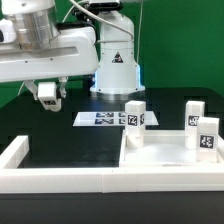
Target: Assemble square table
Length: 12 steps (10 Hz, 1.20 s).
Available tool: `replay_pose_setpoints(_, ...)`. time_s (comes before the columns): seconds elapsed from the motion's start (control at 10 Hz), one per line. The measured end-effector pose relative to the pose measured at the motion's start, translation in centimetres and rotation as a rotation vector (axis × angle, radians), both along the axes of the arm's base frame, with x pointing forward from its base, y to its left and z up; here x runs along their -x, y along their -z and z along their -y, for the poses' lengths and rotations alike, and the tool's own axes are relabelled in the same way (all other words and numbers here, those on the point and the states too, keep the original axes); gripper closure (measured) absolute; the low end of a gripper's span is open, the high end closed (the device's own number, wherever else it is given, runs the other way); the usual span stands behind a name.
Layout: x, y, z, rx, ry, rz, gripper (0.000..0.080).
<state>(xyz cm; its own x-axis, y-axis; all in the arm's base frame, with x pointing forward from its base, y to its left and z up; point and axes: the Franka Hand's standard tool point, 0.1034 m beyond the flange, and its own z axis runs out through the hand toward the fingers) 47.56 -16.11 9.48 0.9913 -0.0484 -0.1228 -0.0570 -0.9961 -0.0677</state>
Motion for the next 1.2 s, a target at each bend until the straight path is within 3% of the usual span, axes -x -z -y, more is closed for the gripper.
replay_pose_setpoints(0.4, 0.4, 0.3, 1.4, 0.081, 0.013, 0.166, 0.0515)
replay_pose_setpoints(0.5, 0.1, 0.2, 0.5, 0.060, 0.045, 0.146, 0.0515)
replay_pose_setpoints(1.1, -7.8, -1.5, -5.4, 0.062, 0.027, 0.262, 0.0515)
replay_pose_setpoints(1.2, -7.6, -1.3, -5.4, 0.063, 0.024, 0.259, 0.0515)
